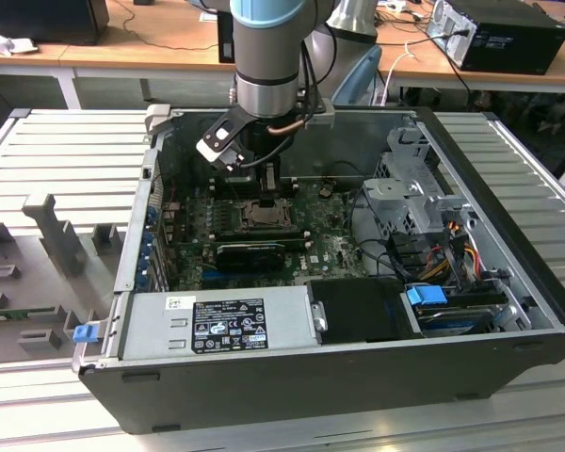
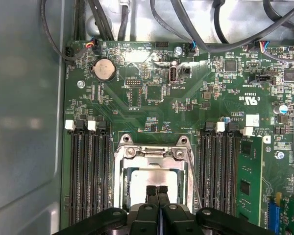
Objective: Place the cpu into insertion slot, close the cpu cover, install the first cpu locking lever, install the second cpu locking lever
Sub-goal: 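Install the first cpu locking lever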
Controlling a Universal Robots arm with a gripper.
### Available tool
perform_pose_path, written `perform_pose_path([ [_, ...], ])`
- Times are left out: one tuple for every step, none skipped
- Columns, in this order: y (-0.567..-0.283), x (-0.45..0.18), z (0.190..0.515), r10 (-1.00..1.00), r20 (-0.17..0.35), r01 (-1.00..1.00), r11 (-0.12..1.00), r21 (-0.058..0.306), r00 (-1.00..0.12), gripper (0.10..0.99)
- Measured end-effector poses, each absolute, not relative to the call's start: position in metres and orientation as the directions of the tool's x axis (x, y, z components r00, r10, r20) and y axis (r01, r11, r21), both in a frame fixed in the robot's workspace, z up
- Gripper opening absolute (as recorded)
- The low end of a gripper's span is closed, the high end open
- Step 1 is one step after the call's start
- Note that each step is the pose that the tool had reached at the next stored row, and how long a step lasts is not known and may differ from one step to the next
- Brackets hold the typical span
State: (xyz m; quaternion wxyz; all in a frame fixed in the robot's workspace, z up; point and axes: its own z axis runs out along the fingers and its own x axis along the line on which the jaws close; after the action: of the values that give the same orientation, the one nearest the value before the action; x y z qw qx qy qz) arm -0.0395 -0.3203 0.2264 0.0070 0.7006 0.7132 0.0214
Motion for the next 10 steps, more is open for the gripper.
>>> perform_pose_path([
  [-0.32, -0.04, 0.227, 1.0, 0.02, 0.999, 0.017, 0.04, -0.018, 0.106],
  [-0.32, -0.04, 0.228, 1.0, 0.02, 0.999, 0.017, 0.04, -0.018, 0.106],
  [-0.32, -0.04, 0.229, 1.0, 0.02, 0.999, 0.017, 0.04, -0.018, 0.106],
  [-0.32, -0.04, 0.231, 1.0, 0.02, 0.999, 0.017, 0.04, -0.018, 0.106],
  [-0.32, -0.039, 0.233, 1.0, 0.02, 0.999, 0.017, 0.04, -0.018, 0.106],
  [-0.32, -0.039, 0.236, 1.0, 0.02, 0.999, 0.017, 0.04, -0.018, 0.106],
  [-0.32, -0.04, 0.238, 1.0, 0.02, 0.999, 0.017, 0.04, -0.018, 0.106],
  [-0.32, -0.04, 0.243, 1.0, 0.02, 0.999, 0.017, 0.04, -0.018, 0.106],
  [-0.32, -0.04, 0.245, 1.0, 0.02, 0.999, 0.017, 0.04, -0.018, 0.106],
  [-0.32, -0.04, 0.248, 1.0, 0.02, 0.999, 0.017, 0.04, -0.018, 0.106],
])
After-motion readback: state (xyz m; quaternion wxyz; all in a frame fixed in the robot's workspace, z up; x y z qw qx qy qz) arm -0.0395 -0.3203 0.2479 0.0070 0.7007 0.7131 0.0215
